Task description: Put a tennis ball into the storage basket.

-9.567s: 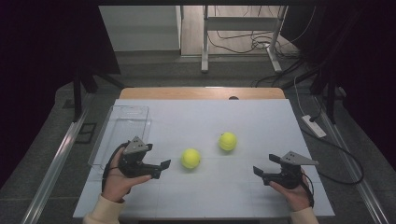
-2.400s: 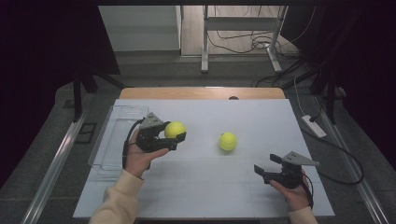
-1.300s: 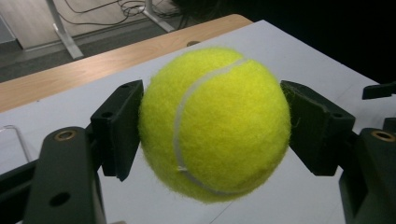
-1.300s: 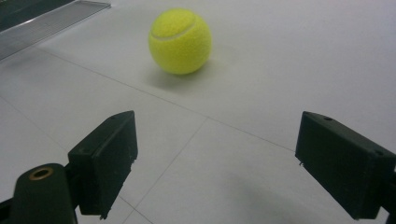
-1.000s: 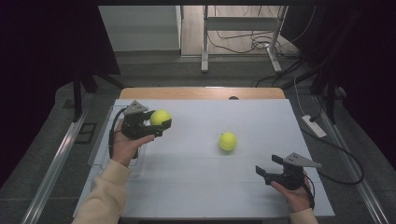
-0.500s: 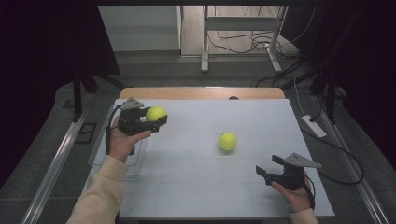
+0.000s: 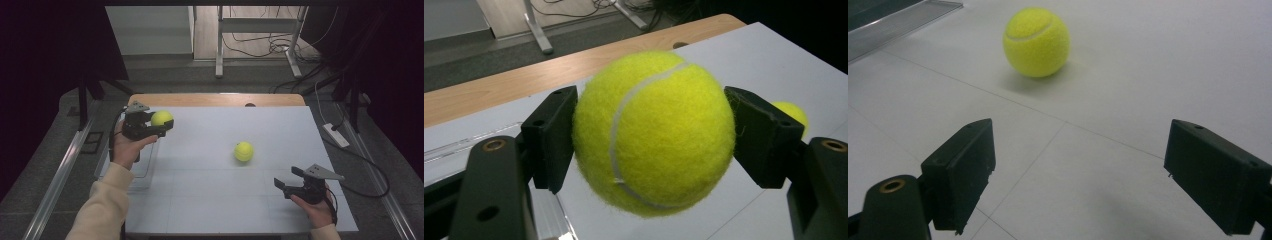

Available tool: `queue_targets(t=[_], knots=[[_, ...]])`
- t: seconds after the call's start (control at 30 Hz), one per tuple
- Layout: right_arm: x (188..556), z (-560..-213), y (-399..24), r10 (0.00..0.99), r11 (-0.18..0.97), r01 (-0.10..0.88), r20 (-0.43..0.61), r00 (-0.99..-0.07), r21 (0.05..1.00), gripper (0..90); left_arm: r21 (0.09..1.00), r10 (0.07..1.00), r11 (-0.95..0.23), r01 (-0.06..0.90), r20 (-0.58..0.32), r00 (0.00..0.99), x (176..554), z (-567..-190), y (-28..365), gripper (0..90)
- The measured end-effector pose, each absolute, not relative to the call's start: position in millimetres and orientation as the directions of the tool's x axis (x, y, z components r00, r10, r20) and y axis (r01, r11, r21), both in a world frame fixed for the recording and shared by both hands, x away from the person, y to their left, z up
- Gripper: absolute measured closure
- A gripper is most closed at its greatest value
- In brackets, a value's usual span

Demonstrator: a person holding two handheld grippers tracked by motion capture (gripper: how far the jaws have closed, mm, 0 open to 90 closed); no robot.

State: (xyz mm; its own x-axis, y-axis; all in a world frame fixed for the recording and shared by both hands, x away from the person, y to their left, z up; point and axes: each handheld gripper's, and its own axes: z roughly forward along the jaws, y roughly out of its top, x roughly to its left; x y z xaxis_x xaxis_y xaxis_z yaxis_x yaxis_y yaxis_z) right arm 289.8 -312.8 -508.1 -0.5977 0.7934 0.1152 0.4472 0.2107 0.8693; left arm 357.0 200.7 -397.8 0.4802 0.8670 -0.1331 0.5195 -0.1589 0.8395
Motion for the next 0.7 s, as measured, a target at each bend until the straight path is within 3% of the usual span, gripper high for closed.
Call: queue_targets(t=[0.7], knots=[[290, -508, -314, 0.798, 0.213, 0.449, 0.111, -0.593, 0.868, 13.0, 0.817, 0.903, -0.131, 0.562, -0.135, 0.408, 373, -403, 223, 27.1]])
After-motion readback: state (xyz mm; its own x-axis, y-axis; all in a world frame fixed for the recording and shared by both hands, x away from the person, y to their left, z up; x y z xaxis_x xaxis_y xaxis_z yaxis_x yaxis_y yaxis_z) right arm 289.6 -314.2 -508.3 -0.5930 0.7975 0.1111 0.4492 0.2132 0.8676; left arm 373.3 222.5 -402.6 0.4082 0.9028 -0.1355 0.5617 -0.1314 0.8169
